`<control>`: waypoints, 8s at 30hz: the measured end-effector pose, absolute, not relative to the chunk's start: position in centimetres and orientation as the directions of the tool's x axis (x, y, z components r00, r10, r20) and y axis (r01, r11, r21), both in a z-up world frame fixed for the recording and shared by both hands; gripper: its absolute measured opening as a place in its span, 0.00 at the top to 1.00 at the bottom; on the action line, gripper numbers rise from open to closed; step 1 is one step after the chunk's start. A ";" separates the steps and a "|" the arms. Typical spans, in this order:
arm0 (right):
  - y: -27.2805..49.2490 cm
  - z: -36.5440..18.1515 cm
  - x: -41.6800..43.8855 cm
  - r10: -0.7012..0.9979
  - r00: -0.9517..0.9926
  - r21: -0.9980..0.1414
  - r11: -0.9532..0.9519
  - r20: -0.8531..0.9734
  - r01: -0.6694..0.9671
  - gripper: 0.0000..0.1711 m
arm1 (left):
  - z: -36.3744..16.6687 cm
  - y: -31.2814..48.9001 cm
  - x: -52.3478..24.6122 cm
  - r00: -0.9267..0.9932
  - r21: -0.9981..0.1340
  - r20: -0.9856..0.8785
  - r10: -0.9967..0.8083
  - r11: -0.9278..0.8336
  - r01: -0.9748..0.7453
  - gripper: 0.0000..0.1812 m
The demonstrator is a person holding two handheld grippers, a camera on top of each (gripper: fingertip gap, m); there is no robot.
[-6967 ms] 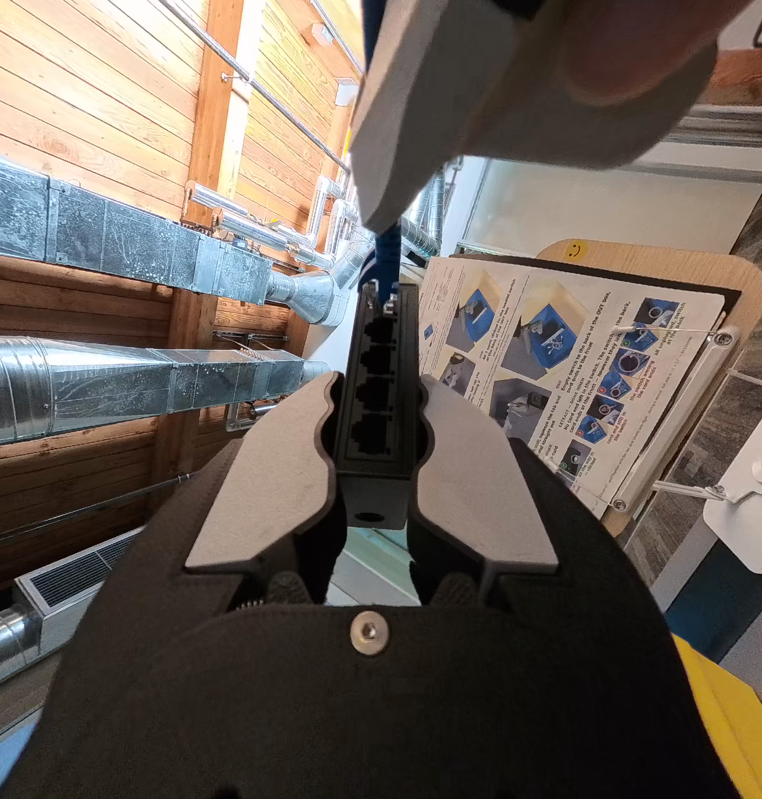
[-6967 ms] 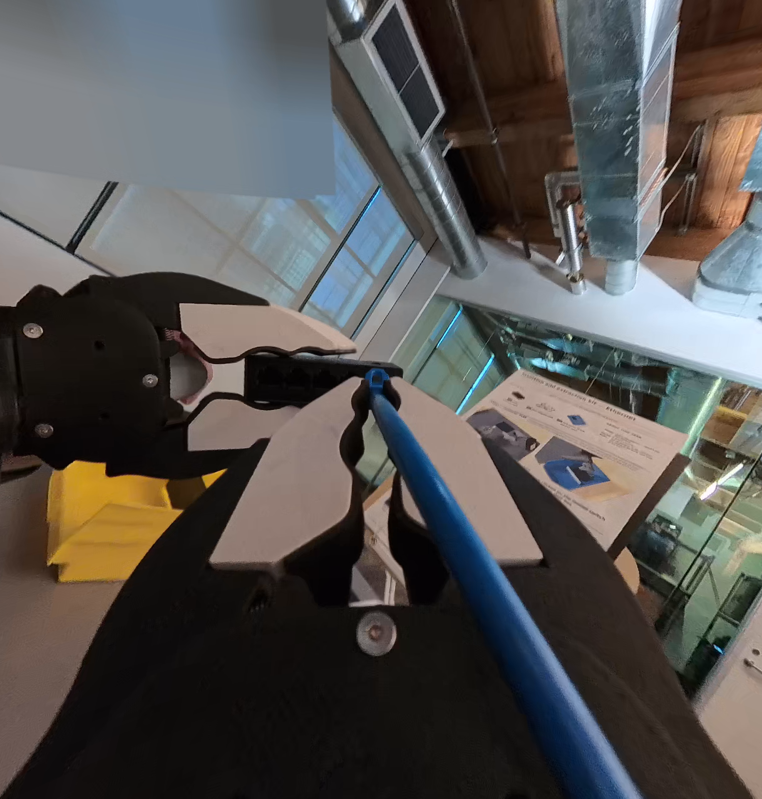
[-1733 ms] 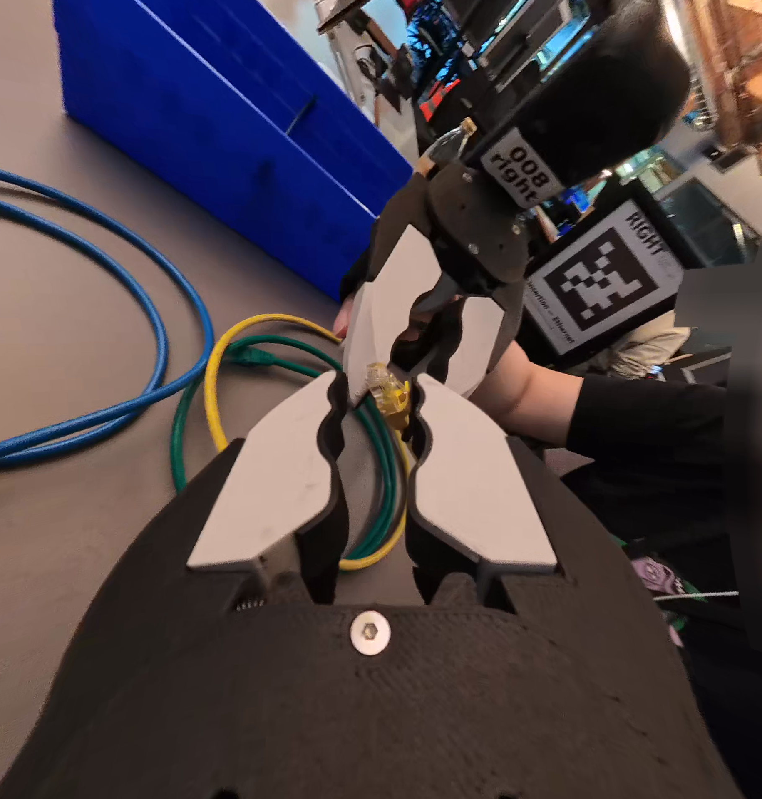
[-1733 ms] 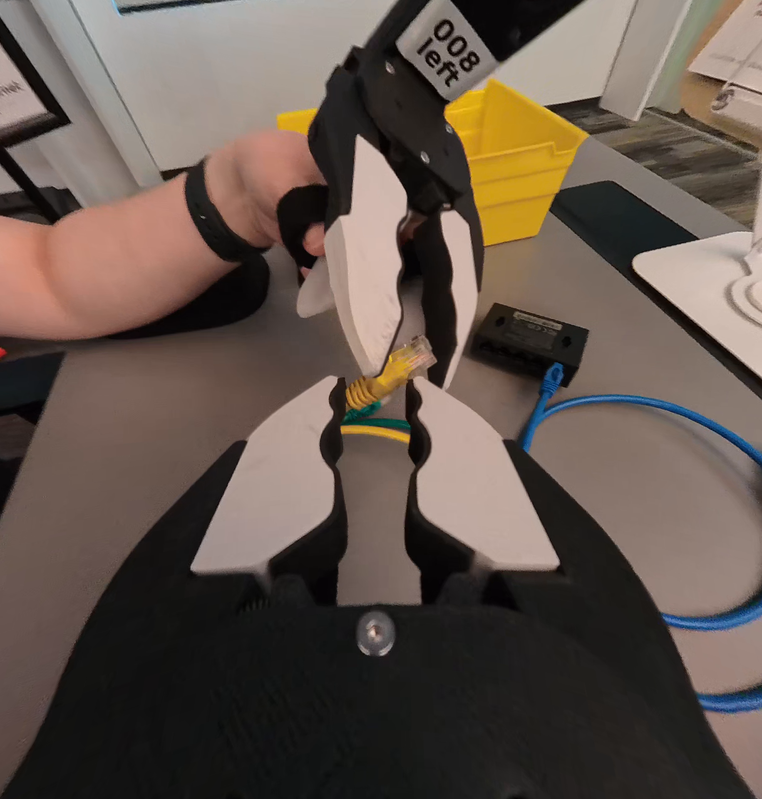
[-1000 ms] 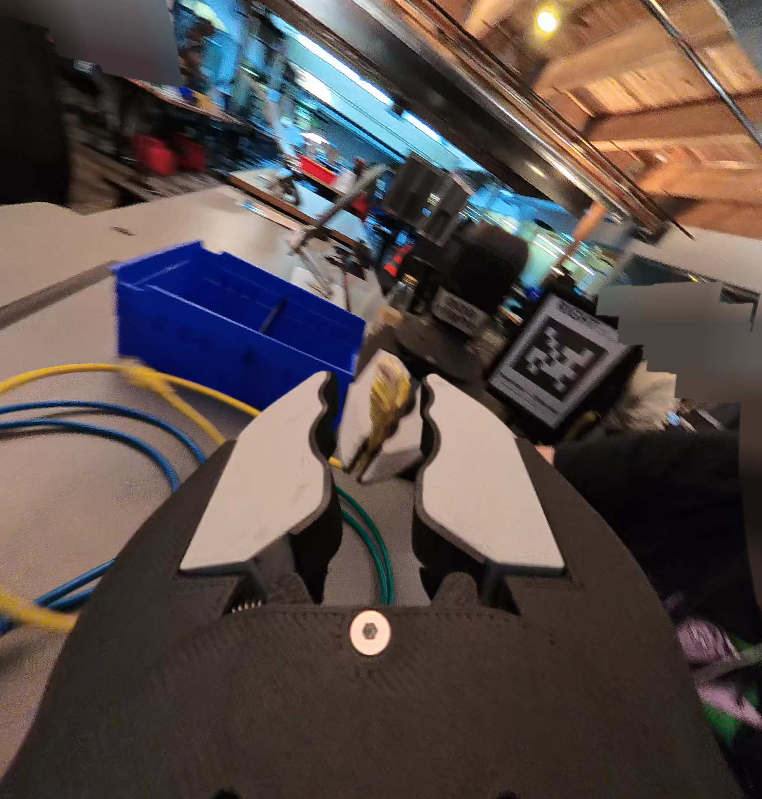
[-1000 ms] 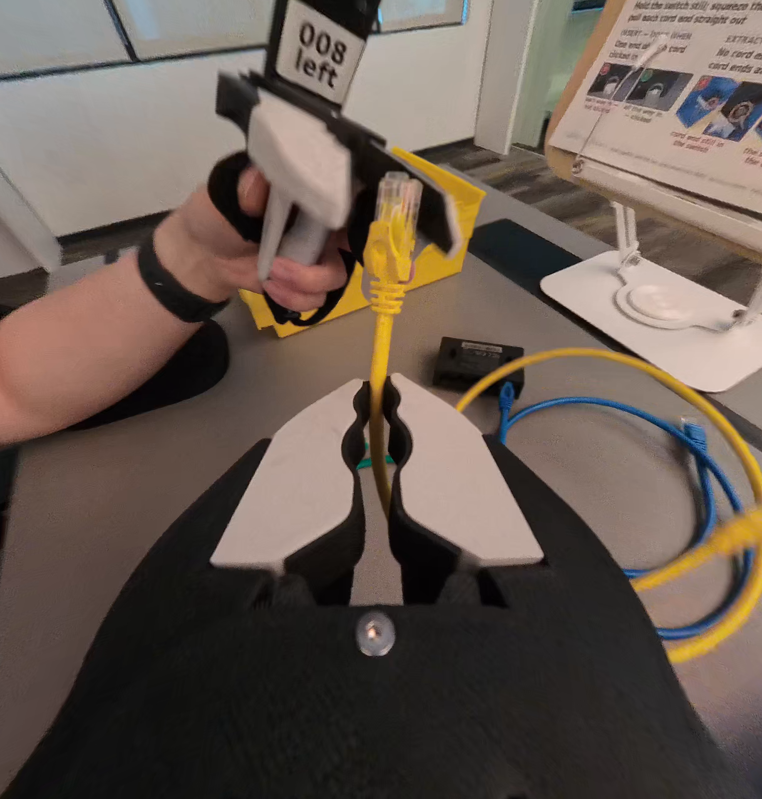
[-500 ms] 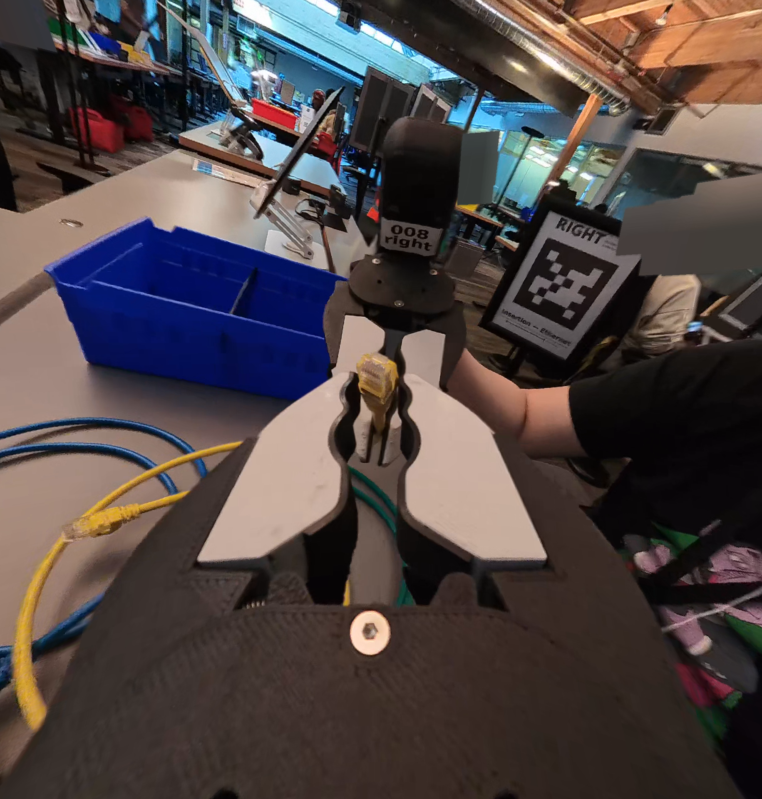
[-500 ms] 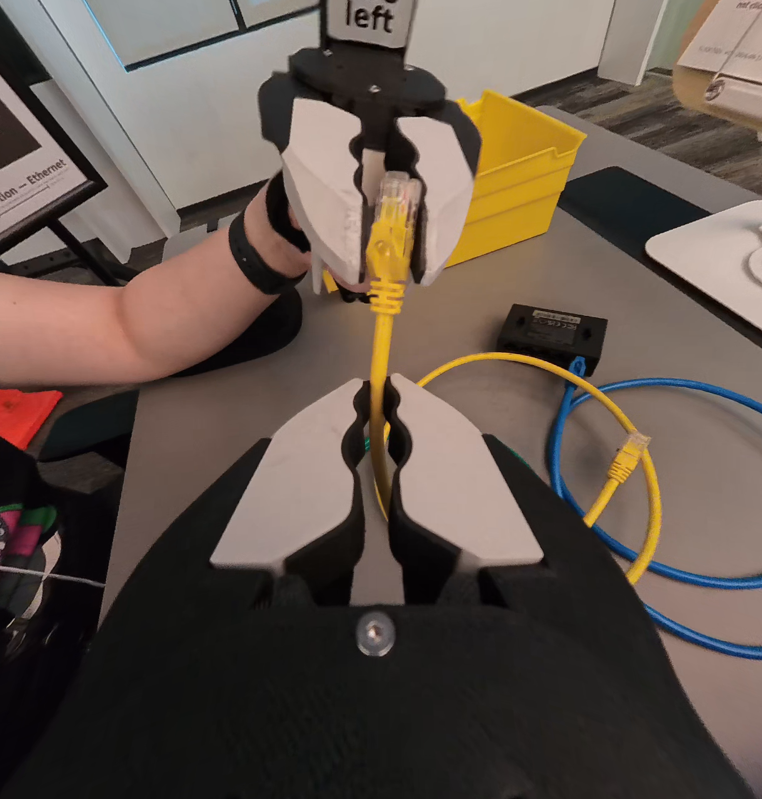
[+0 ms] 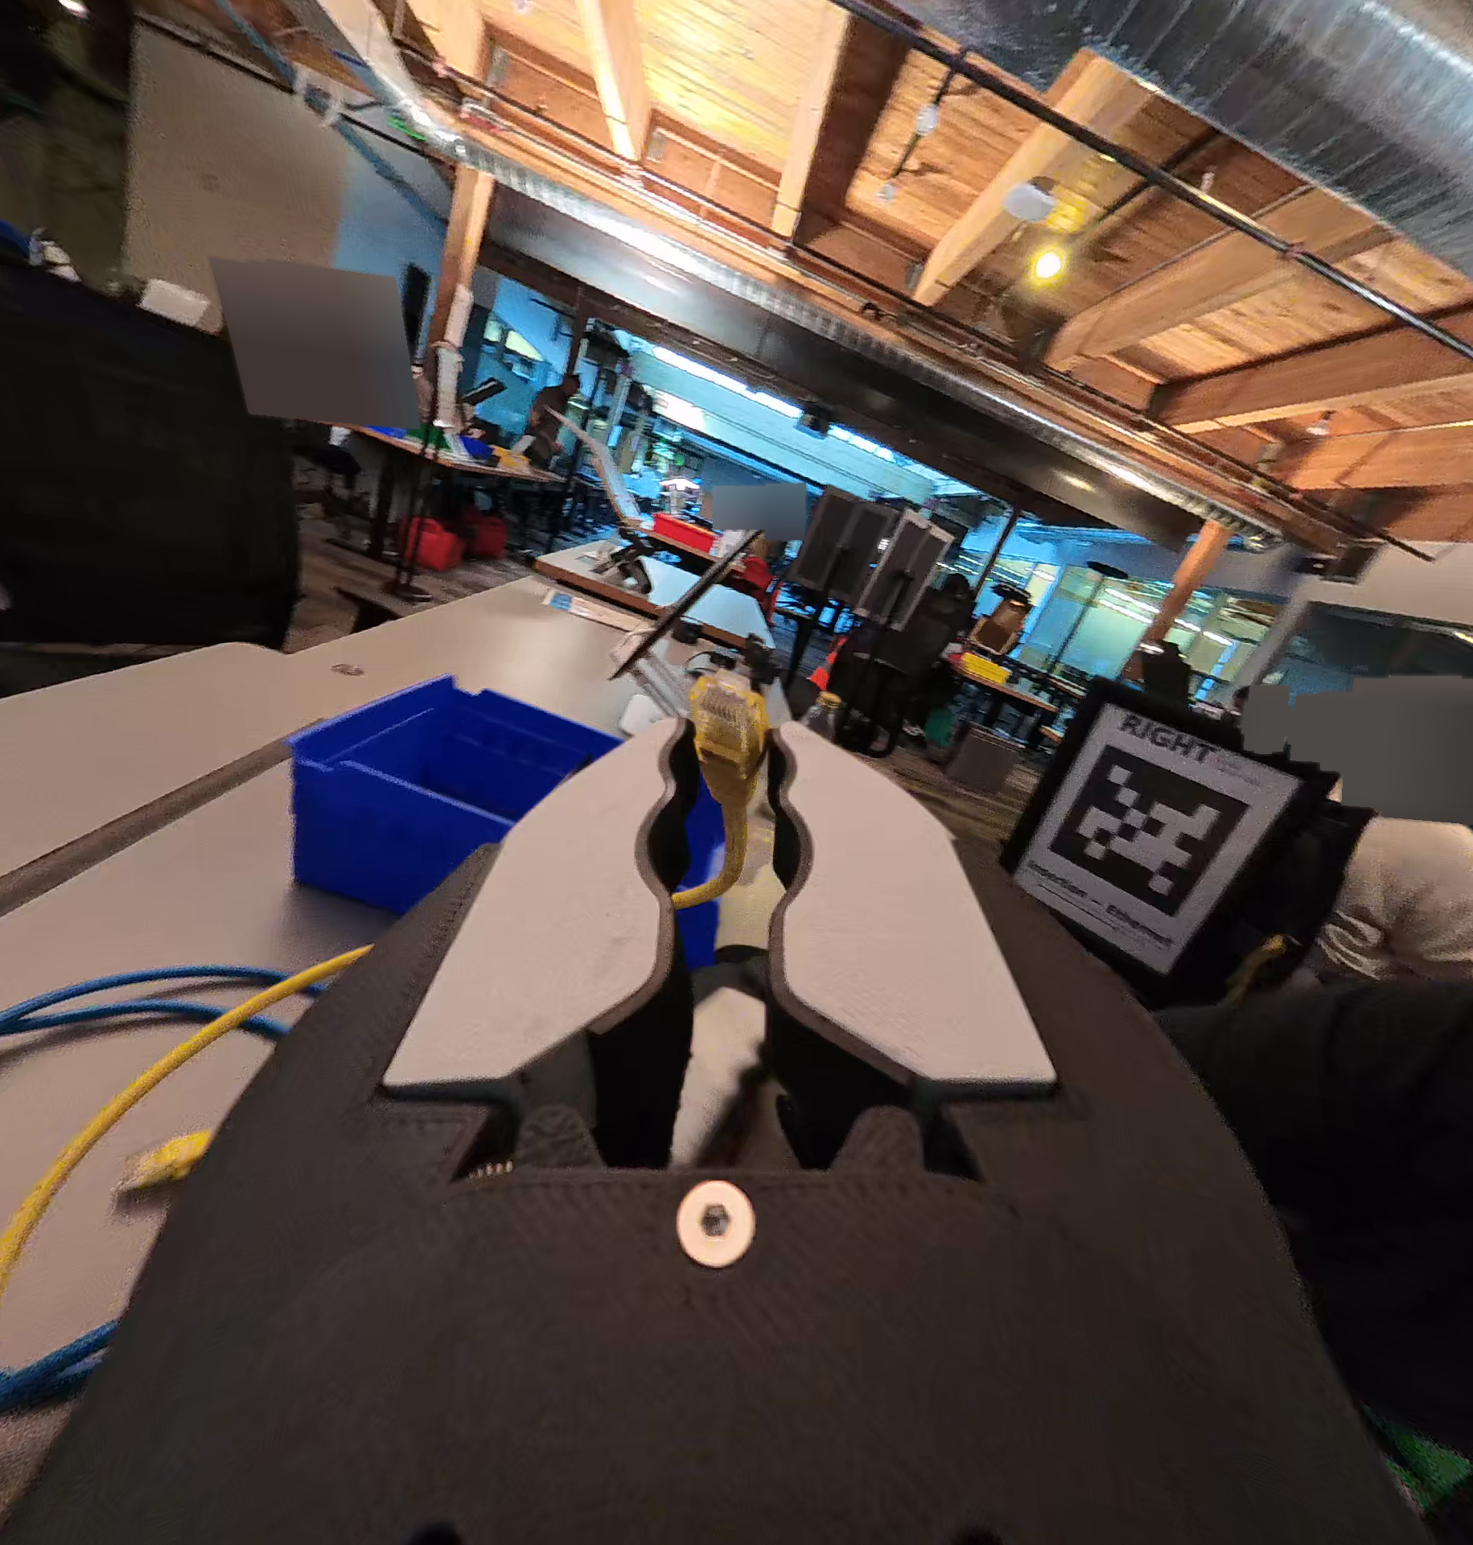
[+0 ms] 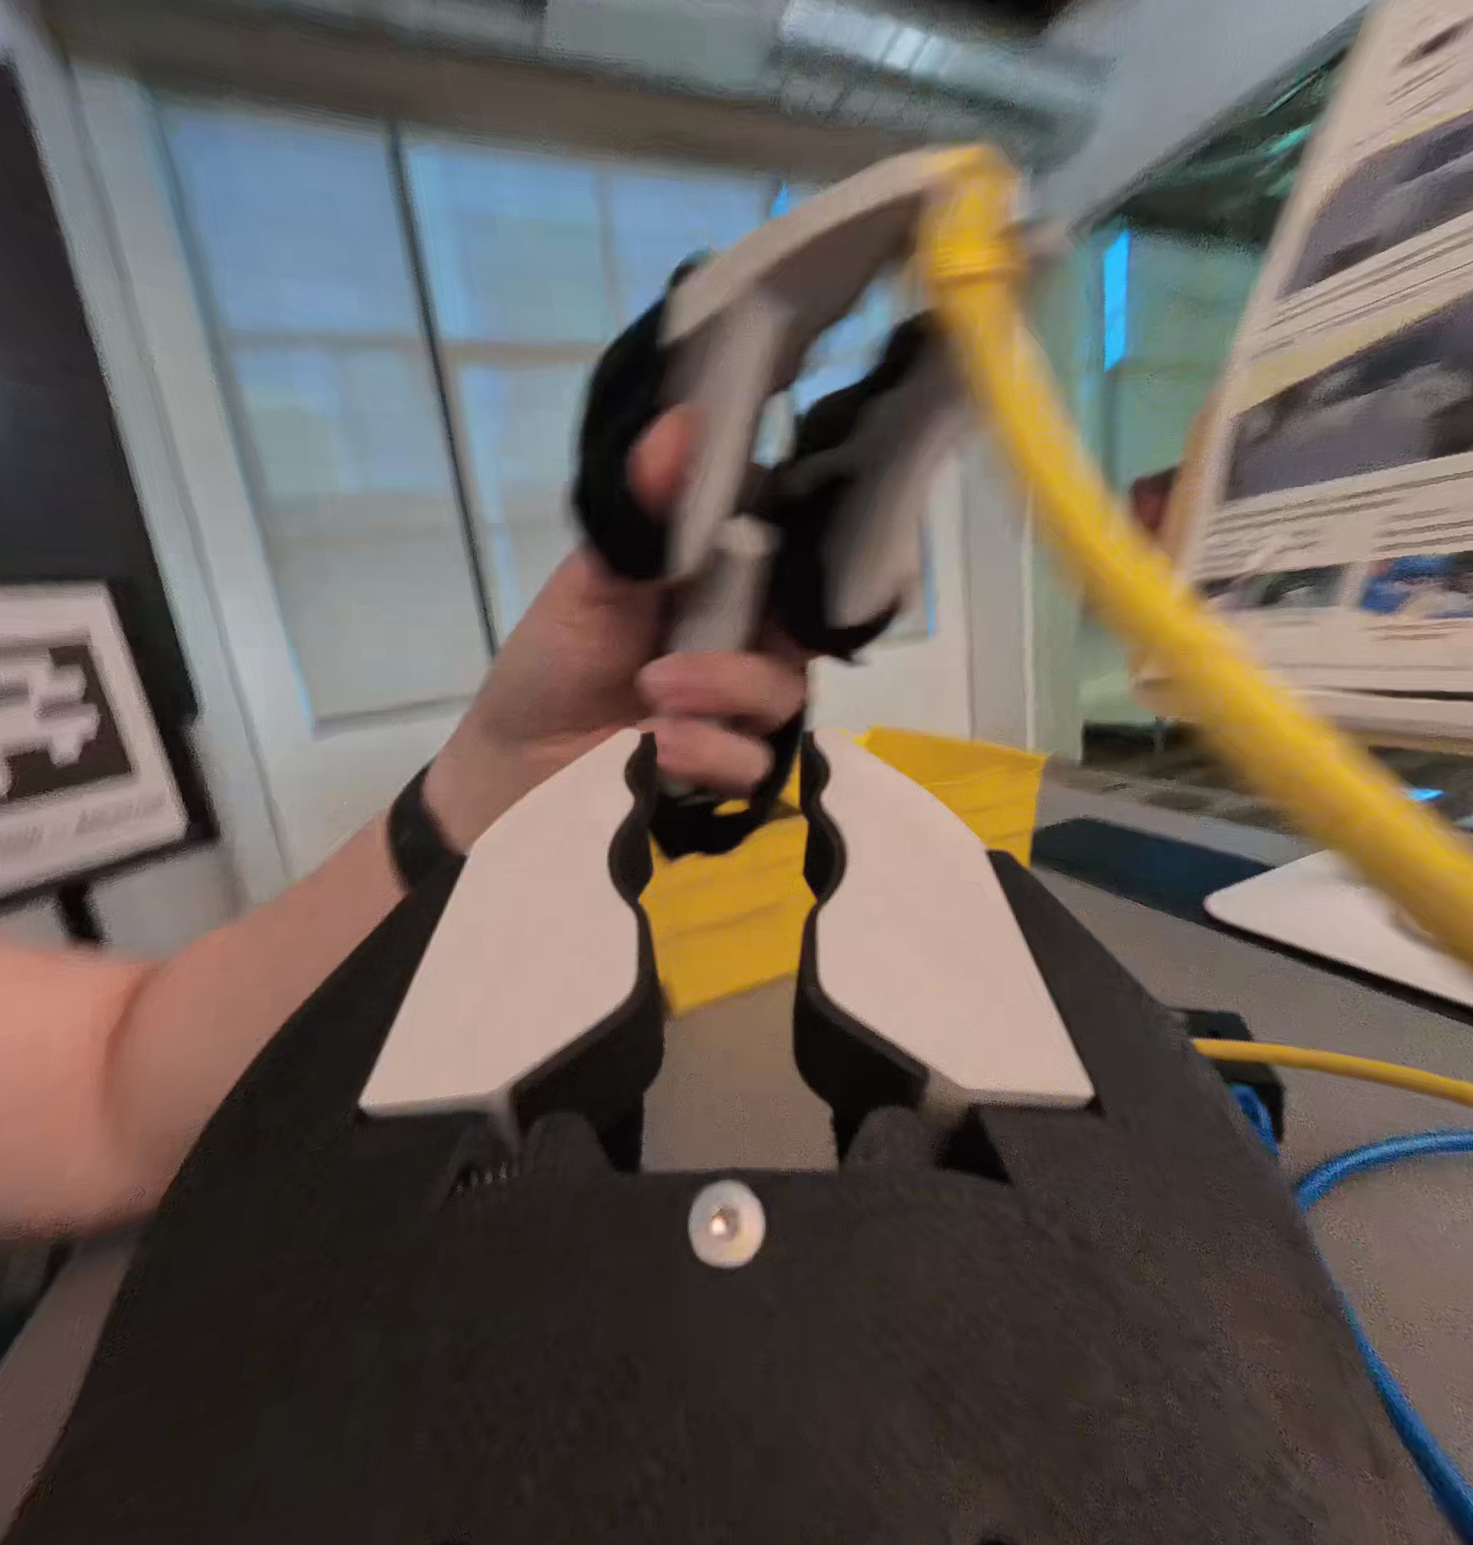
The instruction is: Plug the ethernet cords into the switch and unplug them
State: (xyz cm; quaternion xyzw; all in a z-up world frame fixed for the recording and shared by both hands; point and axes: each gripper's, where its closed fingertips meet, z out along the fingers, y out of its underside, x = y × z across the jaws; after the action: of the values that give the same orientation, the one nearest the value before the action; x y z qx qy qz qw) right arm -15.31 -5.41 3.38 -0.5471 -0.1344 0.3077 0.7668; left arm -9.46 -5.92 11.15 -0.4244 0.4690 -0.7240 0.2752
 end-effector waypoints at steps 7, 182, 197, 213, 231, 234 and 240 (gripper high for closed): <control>-9.9 9.5 -10.6 0.640 0.769 -0.729 0.518 -0.018 -0.448 0.81 | 11.8 -8.8 -9.7 -0.595 -0.909 0.348 -0.725 -0.416 -0.025 0.92; -7.9 16.6 -15.6 -0.078 0.769 -0.474 0.746 0.635 0.468 0.97 | 17.0 -2.6 -16.1 0.038 -0.930 -0.259 -0.965 0.260 0.258 0.58; -6.8 15.8 -15.5 0.109 0.799 -0.607 0.713 0.591 0.351 0.96 | 15.9 -1.8 -16.3 0.164 -0.901 -0.388 -0.907 0.410 0.139 0.58; -2.6 12.0 -11.7 0.582 0.787 -0.969 0.231 0.206 0.083 0.92 | 11.6 10.0 -16.1 0.500 -0.998 -0.002 -0.866 0.037 0.060 0.59; -8.8 -13.8 -2.1 0.050 0.996 -0.743 -0.664 0.073 0.088 0.88 | -6.2 11.1 -9.3 0.435 -0.872 -0.165 -0.885 -0.075 -0.483 0.60; -9.3 -15.0 -1.0 -0.004 0.987 -0.688 -0.717 0.163 0.111 0.87 | -8.3 11.5 -9.5 0.429 -0.829 -0.216 -0.877 -0.067 -0.555 0.60; -9.8 -16.3 -0.9 -0.001 0.992 -0.637 -0.767 0.129 0.082 0.93 | -11.5 11.7 -9.9 0.403 -0.766 -0.200 -0.893 -0.114 -0.633 0.60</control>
State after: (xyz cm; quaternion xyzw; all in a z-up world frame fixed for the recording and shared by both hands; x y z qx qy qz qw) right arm -0.89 -9.83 -16.34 -0.9379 -0.0217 -0.0611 0.3409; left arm -9.88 11.71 -11.52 -0.7293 0.5232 -0.1580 0.4116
